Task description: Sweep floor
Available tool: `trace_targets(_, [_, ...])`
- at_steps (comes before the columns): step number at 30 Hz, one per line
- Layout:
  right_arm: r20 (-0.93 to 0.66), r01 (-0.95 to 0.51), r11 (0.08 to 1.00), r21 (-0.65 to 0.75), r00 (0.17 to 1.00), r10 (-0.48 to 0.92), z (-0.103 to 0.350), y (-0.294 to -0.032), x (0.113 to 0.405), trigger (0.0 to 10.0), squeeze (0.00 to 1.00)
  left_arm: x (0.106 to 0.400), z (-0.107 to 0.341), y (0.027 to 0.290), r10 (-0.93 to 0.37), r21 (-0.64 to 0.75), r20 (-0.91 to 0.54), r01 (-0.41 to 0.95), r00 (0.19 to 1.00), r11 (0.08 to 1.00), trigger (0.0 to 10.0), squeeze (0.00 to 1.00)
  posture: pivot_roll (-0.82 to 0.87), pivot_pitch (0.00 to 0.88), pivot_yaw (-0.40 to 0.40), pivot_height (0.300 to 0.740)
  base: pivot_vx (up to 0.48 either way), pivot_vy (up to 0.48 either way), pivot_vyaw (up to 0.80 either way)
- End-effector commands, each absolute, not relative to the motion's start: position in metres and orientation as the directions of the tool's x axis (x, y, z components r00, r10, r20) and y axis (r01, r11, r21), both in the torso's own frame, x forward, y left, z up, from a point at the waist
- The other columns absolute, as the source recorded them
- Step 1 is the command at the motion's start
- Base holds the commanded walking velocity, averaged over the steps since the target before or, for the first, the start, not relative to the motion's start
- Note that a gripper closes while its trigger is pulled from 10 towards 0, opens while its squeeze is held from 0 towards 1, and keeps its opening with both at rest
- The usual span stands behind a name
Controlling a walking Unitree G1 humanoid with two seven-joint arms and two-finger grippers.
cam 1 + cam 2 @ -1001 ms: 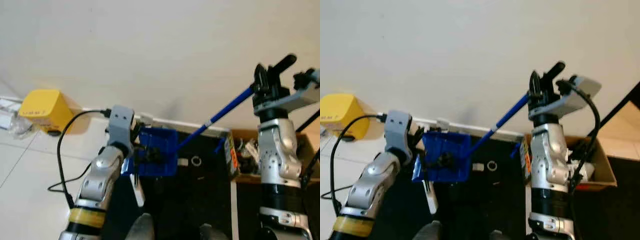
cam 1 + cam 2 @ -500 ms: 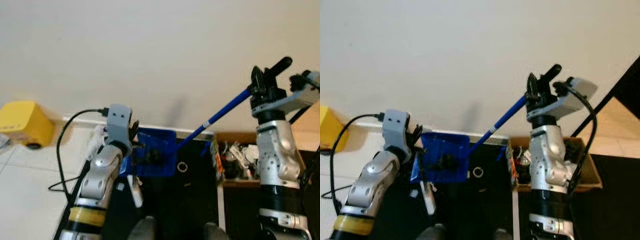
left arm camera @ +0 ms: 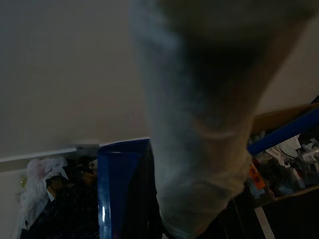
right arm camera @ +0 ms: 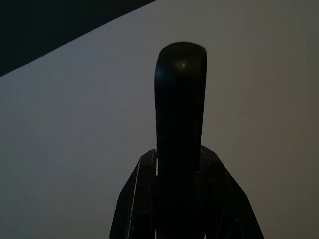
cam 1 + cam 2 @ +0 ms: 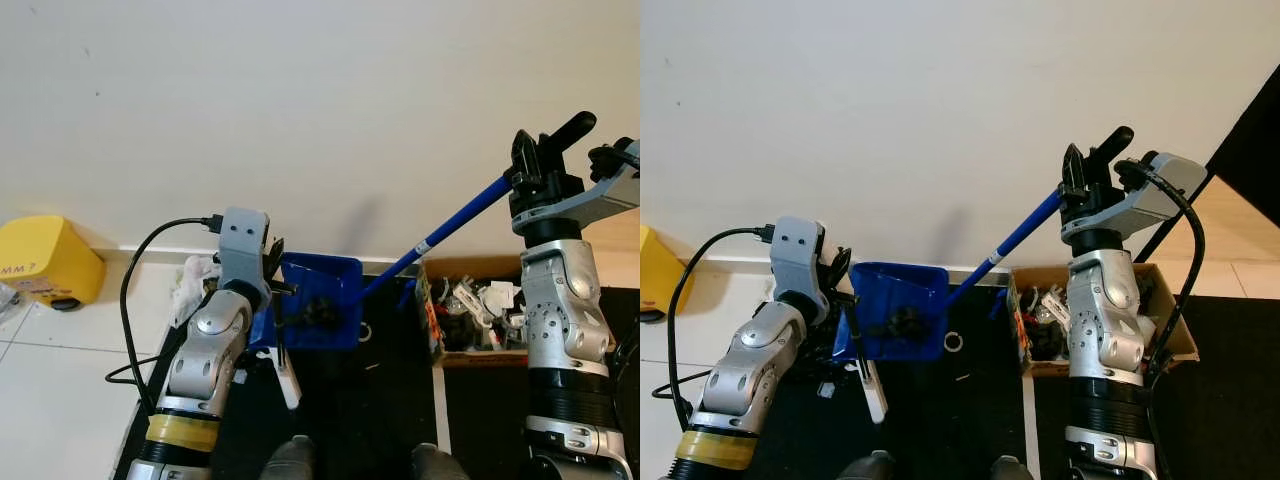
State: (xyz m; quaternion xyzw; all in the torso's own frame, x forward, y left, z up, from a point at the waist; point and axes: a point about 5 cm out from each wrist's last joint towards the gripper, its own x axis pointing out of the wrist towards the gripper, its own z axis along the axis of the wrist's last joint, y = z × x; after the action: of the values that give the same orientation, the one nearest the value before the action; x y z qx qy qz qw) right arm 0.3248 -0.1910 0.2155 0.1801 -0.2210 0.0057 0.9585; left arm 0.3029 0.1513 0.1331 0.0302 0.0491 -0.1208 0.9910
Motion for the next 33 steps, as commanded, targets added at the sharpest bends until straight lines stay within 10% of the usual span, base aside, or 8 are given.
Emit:
trace_targets(1, [0.455,-0.113,0.927,0.357,0.888,-0.067,0.2211,-0.1883,0.3238,10.0,0.0,0.3026,0.1337,0.1534,-0.225,0.058,-0.096,0.231,0.97,0.971,10.0,0.0,0.15,0.116,0.044,0.74,0.0,0.0,0.0])
trace_targets(33, [0.45,-0.112,0.932,0.345,0.891,-0.06,0.22,-0.1887,0.3245,10.0,0.0,0.3008,0.1303,0.1515,-0.236,0.06,-0.102,0.243,0.966,0.968,10.0,0.0,0.15,0.12,0.04,0.74,0.0,-0.12,0.0])
